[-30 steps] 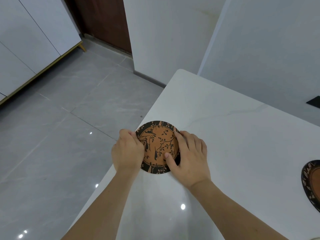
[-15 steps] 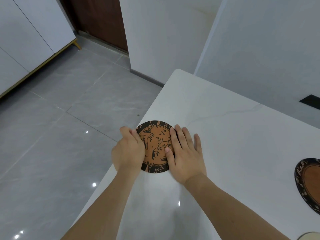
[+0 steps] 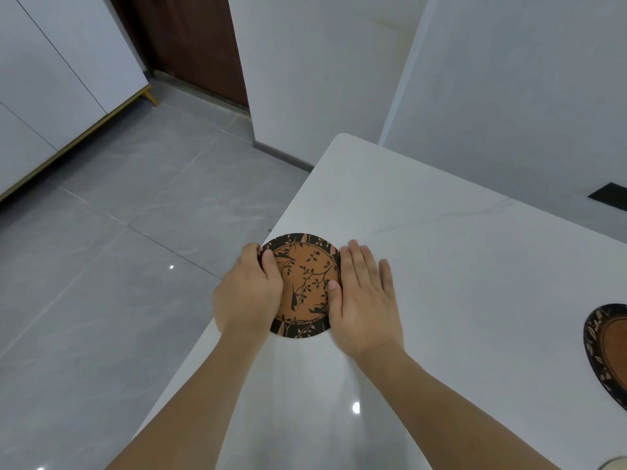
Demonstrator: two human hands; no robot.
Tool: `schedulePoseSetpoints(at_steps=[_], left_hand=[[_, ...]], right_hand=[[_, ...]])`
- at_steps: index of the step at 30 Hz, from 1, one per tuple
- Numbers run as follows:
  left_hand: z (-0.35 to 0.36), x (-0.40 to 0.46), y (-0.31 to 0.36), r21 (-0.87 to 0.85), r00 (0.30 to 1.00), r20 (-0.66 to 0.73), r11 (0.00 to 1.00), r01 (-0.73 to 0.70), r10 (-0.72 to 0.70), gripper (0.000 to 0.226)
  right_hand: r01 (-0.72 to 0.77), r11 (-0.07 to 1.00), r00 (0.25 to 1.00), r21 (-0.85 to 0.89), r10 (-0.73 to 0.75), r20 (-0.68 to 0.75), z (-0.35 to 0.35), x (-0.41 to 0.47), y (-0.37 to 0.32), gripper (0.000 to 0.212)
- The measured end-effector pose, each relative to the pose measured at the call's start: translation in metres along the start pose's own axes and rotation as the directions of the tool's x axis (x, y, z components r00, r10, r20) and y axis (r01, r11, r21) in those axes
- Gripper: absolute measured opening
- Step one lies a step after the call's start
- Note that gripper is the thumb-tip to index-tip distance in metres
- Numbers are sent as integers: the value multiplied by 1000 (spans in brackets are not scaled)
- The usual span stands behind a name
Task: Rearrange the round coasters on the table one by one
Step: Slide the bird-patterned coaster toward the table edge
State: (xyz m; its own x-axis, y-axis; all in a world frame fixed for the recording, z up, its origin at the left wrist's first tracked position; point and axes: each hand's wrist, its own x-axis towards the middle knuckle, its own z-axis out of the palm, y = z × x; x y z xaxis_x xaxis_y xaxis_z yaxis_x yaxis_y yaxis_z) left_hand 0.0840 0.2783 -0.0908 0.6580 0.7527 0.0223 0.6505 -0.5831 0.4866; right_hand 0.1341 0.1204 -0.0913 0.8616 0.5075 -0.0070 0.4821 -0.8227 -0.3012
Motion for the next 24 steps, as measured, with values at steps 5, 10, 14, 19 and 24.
schedulePoseSetpoints(at_steps=[5, 10, 14, 19, 24], left_hand=[[-4, -7, 4, -61, 989, -137, 997, 45, -53, 17], [-1, -6, 7, 77, 989, -140, 995, 67, -56, 20], [2, -7, 7, 101, 978, -181, 988, 118, -98, 26], [5, -3, 3, 121, 980, -189, 989, 90, -66, 19], [3, -3, 1, 77, 981, -190, 996, 54, -38, 14]], right_hand=[[-113, 991, 983, 71, 122, -134, -1, -6, 0, 51], [-161, 985, 973, 67, 170, -155, 0, -8, -2, 42], [-188, 981, 975, 44, 191, -110, 1, -9, -1, 47], [-158, 977, 981, 142, 172, -91, -3, -7, 3, 30], [-114, 970, 985, 215, 138, -99, -6, -7, 5, 23]])
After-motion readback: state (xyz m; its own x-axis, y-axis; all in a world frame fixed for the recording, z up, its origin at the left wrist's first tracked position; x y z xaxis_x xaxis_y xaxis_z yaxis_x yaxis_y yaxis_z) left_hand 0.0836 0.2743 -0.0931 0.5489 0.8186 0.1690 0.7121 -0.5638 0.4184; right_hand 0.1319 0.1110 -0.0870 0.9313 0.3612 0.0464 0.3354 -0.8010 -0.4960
